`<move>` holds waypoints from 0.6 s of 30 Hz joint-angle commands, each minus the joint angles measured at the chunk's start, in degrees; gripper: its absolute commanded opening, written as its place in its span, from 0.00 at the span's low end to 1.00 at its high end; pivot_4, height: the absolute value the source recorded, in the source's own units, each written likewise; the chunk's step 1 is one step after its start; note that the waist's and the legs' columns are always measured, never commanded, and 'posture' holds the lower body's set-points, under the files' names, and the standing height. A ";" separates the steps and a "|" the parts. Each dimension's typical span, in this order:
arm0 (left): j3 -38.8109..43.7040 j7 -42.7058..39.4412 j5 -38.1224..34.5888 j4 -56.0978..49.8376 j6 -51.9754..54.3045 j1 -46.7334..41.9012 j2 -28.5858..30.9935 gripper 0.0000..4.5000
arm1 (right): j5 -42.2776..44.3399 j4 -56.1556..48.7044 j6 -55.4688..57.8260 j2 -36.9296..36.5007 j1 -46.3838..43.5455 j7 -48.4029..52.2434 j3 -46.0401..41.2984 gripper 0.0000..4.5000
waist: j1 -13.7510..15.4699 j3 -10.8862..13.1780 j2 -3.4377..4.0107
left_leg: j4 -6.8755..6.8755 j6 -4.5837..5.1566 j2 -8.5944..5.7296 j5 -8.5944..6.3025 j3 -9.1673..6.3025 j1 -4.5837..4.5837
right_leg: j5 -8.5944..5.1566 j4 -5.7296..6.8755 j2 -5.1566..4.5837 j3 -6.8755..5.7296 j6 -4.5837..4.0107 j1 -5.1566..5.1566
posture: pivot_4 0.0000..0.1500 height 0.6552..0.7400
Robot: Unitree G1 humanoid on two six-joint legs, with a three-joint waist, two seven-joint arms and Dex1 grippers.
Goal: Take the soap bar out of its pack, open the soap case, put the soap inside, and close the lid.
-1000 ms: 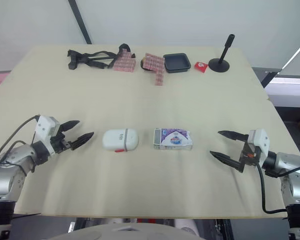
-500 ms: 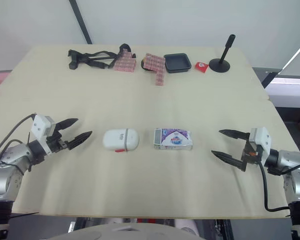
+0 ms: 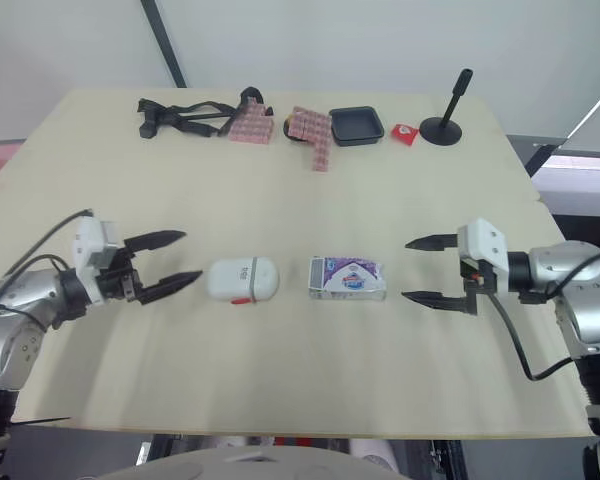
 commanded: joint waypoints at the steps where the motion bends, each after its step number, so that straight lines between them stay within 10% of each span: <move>1: -1.20 -3.47 -1.49 -2.70 -0.28 -0.10 0.99 0.99 | -2.58 -1.40 2.75 -0.80 -4.17 0.66 3.74 1.00 | 0.00 0.00 0.00 | 0.01 0.00 0.00 0.00 0.00 0.00 | 0.00 0.00 0.00 0.01 0.00 -0.02 | 1.00 1.00; 18: -4.46 -4.29 -0.43 -6.75 -1.66 2.31 -0.98 0.99 | -9.89 4.27 -0.19 5.42 -12.09 -1.58 11.51 1.00 | 0.02 0.00 0.00 | 0.06 -0.01 0.00 0.01 0.01 -0.10 | 0.00 0.32 0.01 0.02 -0.01 -0.16 | 1.00 1.00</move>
